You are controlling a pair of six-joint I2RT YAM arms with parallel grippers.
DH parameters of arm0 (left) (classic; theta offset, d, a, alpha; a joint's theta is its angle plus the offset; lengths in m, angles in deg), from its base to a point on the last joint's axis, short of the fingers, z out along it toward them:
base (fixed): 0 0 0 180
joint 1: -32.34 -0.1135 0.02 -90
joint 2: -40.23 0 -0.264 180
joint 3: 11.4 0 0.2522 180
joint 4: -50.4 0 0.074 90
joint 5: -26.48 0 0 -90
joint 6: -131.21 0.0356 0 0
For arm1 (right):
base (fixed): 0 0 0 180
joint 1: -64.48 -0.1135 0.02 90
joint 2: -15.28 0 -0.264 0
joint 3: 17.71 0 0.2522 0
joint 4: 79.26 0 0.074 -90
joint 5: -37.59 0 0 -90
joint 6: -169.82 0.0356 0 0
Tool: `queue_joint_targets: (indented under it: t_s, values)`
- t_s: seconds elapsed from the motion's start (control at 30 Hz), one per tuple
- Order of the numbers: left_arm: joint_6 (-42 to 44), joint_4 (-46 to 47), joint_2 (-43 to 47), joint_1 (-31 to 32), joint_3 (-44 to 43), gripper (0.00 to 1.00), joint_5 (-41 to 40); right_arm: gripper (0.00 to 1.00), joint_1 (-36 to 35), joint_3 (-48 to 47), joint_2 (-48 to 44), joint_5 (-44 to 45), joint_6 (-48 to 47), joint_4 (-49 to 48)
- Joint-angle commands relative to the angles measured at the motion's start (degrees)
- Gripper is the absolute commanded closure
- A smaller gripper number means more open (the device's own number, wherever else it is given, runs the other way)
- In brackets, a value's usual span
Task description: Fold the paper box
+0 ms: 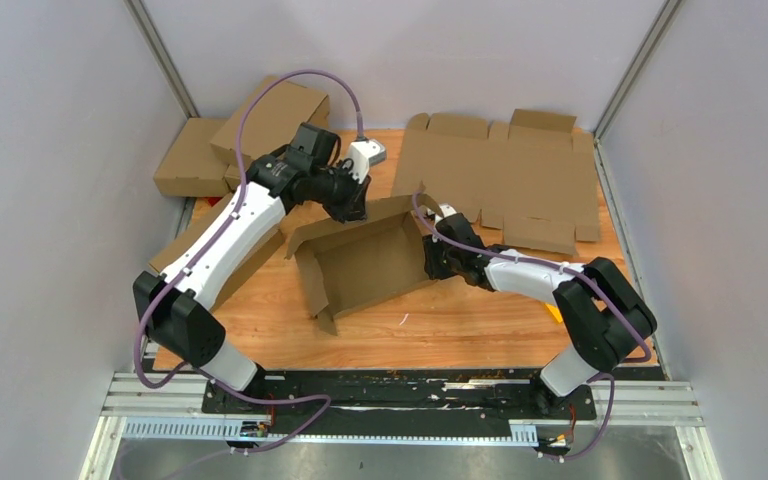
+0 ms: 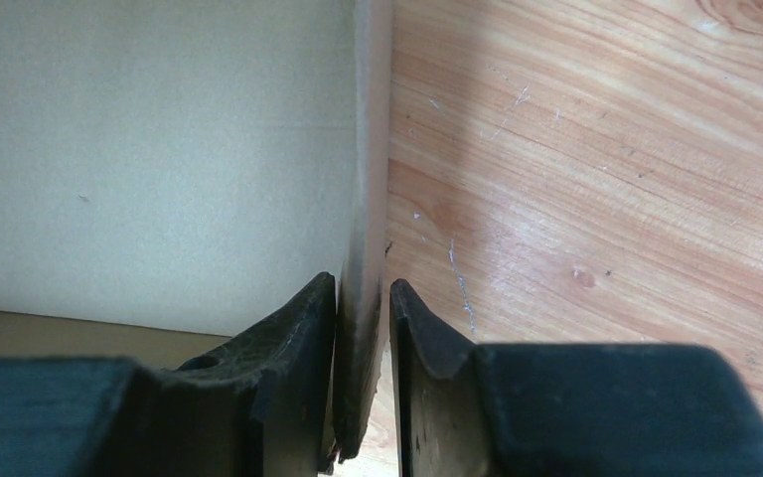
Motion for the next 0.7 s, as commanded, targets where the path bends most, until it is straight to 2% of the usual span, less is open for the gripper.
queue_joint_targets:
  t_s: [0.0, 0.1, 0.2, 0.27, 0.43, 0.67]
  values:
    - [-5.9, 2.9, -2.7, -5.0, -4.9, 0.96, -2.3, 0.73, -0.3, -0.7, -1.2, 0.2, -0.5, 1.0]
    - [-7.3, 2.8, -3.3, -6.3, -5.4, 0.97, 3.5, 0.72, -0.3, -0.9, -1.1, 0.3, -0.4, 1.4]
    - [-7.5, 2.0, -2.5, -6.3, -4.8, 1.0, 7.1, 0.62, -0.2, -0.8, -1.3, 0.9, -0.3, 1.0]
    - [-7.6, 1.0, -2.1, -6.4, -4.2, 1.0, 8.9, 0.59, 0.2, -1.4, -1.3, 0.7, -0.2, 1.0]
    - [-7.8, 0.3, -0.4, -6.2, -1.5, 1.0, 13.0, 0.56, 3.0, -3.0, -0.2, -6.6, 1.0, -0.9]
    - [-7.7, 0.1, 1.9, -5.0, 0.8, 1.0, 12.7, 0.52, 3.7, -8.6, 3.9, -6.1, -0.2, 2.5]
